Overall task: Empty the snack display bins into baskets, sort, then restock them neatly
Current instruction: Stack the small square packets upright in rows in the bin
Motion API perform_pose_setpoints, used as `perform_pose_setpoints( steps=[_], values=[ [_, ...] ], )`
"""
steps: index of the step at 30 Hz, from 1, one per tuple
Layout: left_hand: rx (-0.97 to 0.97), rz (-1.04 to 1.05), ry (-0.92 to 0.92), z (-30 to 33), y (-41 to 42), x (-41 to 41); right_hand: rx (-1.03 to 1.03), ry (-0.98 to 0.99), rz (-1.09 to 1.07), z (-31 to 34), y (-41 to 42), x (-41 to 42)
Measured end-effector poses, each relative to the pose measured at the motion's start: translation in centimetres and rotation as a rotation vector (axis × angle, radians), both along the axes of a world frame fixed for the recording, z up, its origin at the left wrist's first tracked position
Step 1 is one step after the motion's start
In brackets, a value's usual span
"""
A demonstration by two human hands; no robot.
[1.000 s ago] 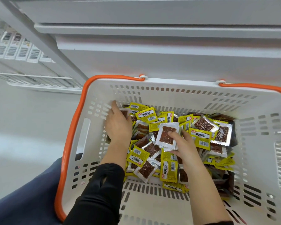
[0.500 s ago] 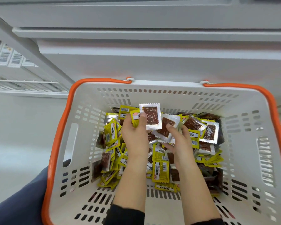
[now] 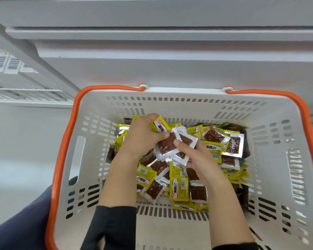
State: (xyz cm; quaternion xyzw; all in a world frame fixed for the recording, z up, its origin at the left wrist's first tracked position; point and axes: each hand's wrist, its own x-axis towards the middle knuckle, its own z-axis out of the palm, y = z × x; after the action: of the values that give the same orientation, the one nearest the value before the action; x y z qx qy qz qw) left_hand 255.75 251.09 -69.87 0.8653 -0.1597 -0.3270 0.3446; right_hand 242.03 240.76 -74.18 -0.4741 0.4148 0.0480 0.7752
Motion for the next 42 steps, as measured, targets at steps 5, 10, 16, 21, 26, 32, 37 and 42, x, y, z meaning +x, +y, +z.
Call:
perform_pose_setpoints(
  steps=[5,10,16,21,26,32,37,42],
  values=[
    [-0.306,0.245,-0.114,0.3,-0.4,-1.8,0.027,0.056,-0.115,-0.2,0.0,0.4],
    [-0.436,0.133,0.209,-0.2,-0.5,-4.0,0.016,0.037,-0.329,-0.5,-0.1,0.4],
    [-0.332,0.254,0.254,-1.9,-0.8,-3.9,0.039,-0.027,-0.26,-0.2,-0.5,0.1],
    [-0.336,0.22,0.316,-1.7,0.0,-2.3,0.125,-0.007,-0.268,-0.1,-0.8,0.5],
    [-0.308,0.266,0.346,-2.3,0.2,-2.1,0.053,-0.008,-0.297,-0.5,-0.8,0.6],
    [-0.305,0.281,0.428,-3.0,-0.3,-3.2,-0.039,-0.025,-0.273,-0.7,-0.2,0.5],
    [-0.377,0.275,0.597,-2.9,-0.6,-3.0,-0.038,-0.065,-0.223,-0.2,-0.2,0.5],
    [-0.467,0.505,0.768,-3.2,-0.7,-3.2,0.086,-0.055,-0.268,0.6,-0.2,1.4]
  ],
)
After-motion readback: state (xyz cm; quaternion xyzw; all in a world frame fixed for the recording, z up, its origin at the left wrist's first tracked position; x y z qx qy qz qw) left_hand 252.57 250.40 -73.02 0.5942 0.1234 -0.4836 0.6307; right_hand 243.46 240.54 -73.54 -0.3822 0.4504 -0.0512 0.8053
